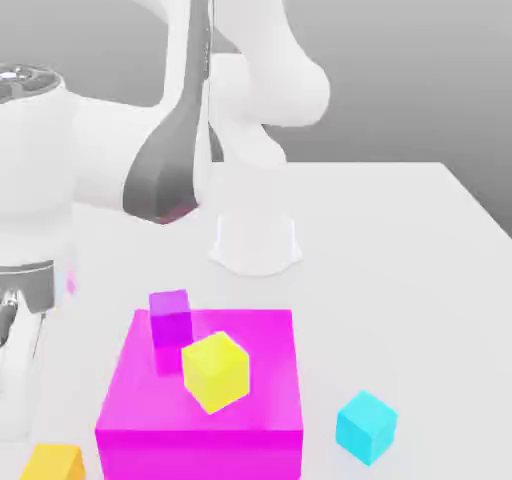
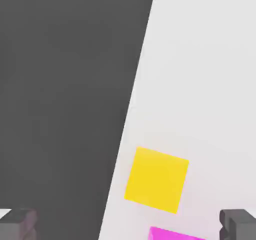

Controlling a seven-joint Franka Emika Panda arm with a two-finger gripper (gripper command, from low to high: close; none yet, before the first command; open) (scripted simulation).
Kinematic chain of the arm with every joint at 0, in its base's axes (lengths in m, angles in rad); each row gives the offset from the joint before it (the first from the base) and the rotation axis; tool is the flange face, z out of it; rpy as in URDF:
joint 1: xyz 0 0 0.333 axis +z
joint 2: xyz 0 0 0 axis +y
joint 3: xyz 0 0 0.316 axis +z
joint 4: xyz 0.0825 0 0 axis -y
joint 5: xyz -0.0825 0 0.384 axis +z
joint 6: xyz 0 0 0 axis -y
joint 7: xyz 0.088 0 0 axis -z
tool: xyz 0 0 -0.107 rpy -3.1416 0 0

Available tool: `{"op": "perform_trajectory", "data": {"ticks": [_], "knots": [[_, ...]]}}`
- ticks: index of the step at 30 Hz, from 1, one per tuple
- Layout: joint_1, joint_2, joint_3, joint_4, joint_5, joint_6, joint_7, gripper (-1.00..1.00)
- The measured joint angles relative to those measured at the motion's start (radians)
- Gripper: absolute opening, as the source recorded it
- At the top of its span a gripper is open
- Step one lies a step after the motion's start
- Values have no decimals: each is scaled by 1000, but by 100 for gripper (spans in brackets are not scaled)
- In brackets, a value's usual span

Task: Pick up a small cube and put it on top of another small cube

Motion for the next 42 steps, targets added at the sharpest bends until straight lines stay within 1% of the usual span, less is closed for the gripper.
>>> {"op": "perform_trajectory", "data": {"ticks": [2, 3, 6, 7, 13, 18, 20, 23, 30, 34, 36, 38, 42], "knots": [[-21, 54, 4, 3, 56, 24, 28, 0], [-25, 87, 4, 8, 68, 45, 37, 0], [-24, 197, -6, 31, 61, 126, 57, 0], [-20, 223, -10, 37, 58, 146, 60, -100], [-18, 237, -13, 40, 56, 158, 62, -100], [-38, 102, 8, 8, 82, 52, 40, -100], [-79, 101, 9, -2, 104, 33, -8, -100], [-89, 35, 61, -28, 128, 31, -86, -100], [48, -145, 236, -168, 145, 41, -131, -100], [153, -221, 336, -266, 132, 44, -97, -100], [240, -235, 383, -308, 103, 46, -32, -100], [273, -216, 395, -323, 71, 66, 14, -100], [297, -151, 371, -324, 3, 122, 70, -100]]}}
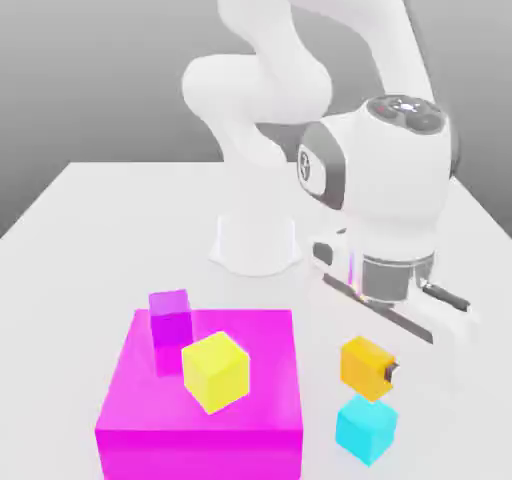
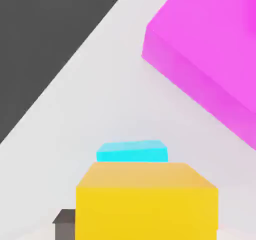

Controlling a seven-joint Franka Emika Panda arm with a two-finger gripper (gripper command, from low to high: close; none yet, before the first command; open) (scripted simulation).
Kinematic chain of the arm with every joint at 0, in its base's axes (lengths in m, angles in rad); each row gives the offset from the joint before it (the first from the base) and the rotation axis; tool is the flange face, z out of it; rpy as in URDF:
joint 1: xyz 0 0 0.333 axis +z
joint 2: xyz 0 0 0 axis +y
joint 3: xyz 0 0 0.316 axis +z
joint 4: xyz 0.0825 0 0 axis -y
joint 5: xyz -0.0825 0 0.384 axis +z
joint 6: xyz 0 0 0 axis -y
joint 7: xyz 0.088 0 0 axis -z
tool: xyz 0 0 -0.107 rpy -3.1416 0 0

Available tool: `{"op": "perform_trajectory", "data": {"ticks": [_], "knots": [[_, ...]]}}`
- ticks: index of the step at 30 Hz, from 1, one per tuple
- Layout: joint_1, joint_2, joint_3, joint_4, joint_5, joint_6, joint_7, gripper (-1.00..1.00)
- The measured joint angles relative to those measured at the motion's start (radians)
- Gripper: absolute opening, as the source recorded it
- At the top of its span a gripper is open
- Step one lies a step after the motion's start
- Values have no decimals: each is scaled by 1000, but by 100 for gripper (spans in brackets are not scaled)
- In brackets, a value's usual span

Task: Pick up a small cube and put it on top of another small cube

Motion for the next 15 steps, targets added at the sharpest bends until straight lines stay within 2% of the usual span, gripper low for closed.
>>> {"op": "perform_trajectory", "data": {"ticks": [4, 5, 11, 15], "knots": [[40, 73, -55, 5, -88, 56, 64, -100], [52, 89, -70, 7, -109, 68, 79, 100], [58, 98, -78, 7, -120, 73, 87, 100], [31, 48, -40, 3, -53, 36, 39, 100]]}}
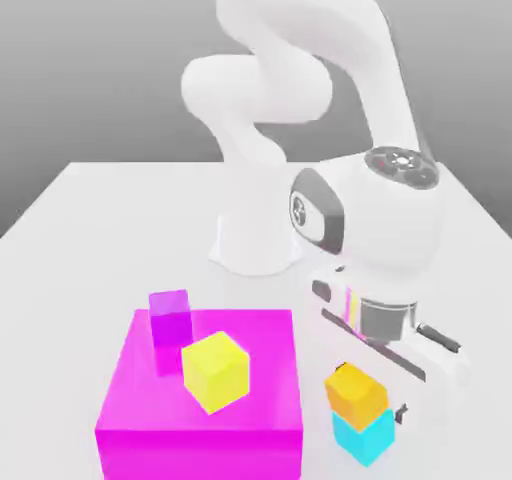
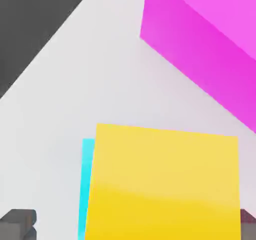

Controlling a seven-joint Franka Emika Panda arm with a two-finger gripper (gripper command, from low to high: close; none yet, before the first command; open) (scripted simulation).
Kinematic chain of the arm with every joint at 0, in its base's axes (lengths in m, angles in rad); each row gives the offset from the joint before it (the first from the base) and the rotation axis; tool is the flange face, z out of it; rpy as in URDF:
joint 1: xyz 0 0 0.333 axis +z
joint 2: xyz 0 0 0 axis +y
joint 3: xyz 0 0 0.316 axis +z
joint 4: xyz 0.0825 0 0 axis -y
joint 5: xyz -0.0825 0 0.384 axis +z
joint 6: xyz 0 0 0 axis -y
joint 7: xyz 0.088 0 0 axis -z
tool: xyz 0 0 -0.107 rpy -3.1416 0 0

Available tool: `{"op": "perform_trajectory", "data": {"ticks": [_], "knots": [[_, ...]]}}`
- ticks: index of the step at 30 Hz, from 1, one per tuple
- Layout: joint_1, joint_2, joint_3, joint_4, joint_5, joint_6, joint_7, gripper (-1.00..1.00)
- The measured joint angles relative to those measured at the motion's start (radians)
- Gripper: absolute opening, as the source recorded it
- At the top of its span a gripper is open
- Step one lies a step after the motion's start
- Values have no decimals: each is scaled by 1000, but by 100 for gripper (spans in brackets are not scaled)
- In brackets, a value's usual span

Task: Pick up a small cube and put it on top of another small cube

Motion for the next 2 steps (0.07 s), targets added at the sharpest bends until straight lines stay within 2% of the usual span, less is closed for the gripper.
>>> {"op": "perform_trajectory", "data": {"ticks": [2], "knots": [[-13, -36, 21, -3, 43, -27, -31, 100]]}}
